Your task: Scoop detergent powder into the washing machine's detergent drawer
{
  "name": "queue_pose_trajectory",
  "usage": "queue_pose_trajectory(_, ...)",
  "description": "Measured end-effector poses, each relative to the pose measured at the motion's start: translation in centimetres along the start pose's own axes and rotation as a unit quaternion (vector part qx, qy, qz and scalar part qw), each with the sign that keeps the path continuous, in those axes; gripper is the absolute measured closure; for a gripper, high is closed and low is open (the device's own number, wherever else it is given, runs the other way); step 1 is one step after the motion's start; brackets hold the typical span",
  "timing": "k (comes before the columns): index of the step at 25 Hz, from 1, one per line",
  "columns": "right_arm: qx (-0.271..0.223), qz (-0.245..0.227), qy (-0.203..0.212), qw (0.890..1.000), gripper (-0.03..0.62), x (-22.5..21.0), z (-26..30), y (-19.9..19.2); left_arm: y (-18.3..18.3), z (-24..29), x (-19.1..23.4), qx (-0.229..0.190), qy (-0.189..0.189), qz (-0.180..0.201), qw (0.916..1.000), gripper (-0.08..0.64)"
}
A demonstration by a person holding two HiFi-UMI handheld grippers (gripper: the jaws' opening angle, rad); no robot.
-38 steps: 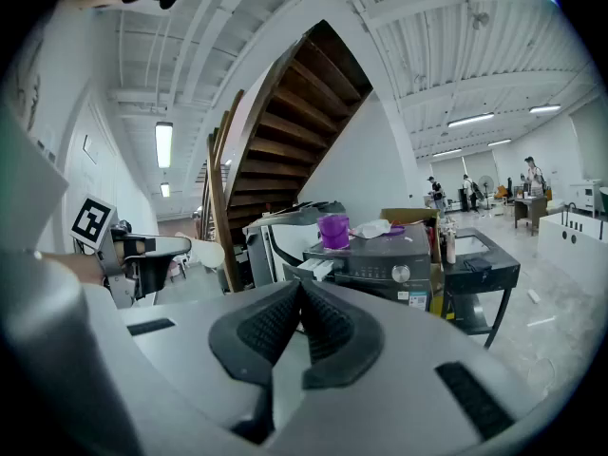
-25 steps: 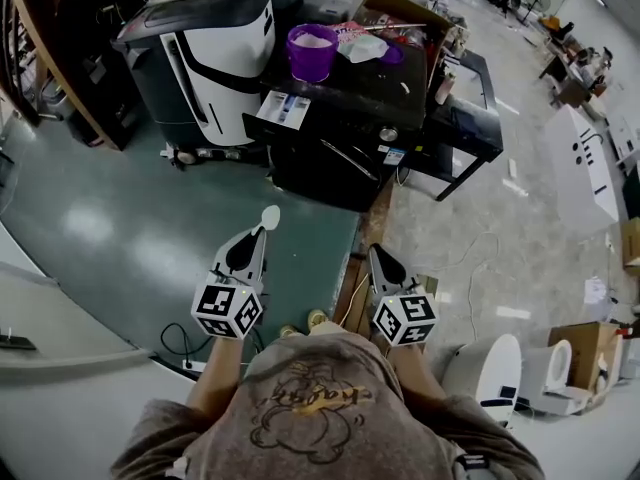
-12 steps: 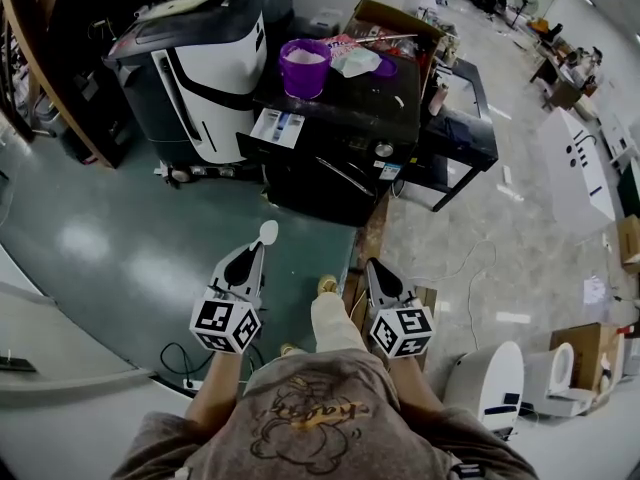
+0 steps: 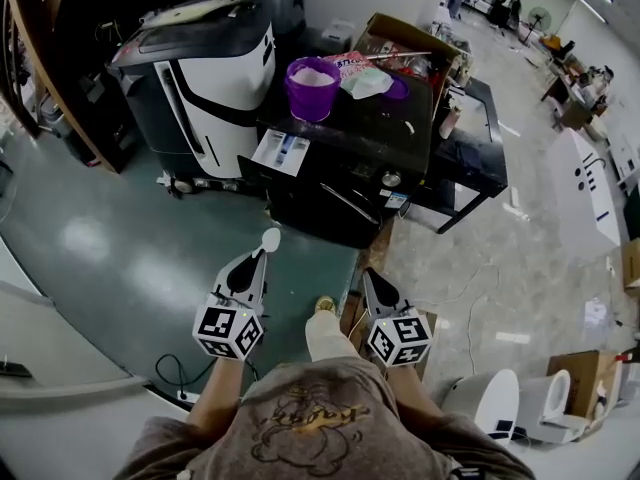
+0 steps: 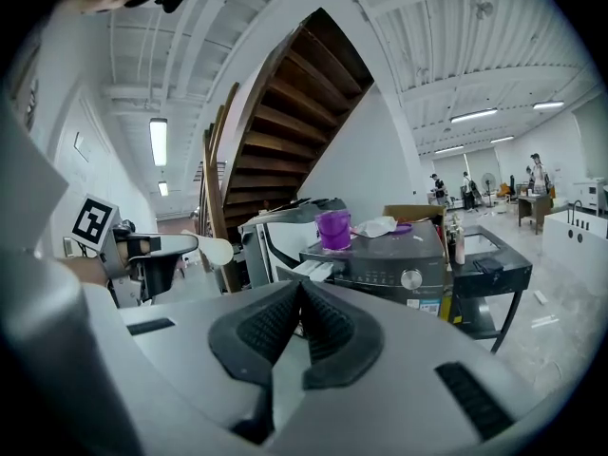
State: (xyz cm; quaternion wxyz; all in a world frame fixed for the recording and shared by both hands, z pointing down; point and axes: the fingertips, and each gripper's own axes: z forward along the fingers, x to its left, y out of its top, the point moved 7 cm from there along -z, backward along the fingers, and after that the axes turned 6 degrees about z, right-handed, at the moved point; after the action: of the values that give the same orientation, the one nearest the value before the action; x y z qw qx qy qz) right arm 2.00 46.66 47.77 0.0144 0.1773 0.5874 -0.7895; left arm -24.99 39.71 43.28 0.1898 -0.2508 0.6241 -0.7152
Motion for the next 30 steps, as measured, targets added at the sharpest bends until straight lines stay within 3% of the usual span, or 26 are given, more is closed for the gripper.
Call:
queue_pose_trajectory(16,0.003,0.003,0.02,1.0,0.59,-8.3,12.0,6.3,2.5,14.2,3.4,0.003,0.021,0.001,0.9998,0.537)
queue_pose_trajectory(30,0.013,-0.014,0.074,0.997,0.59,-13.8,19.2,10.8,4.4,20.6,4.5,-0.006,0.088,0.003,0.9961,0.537)
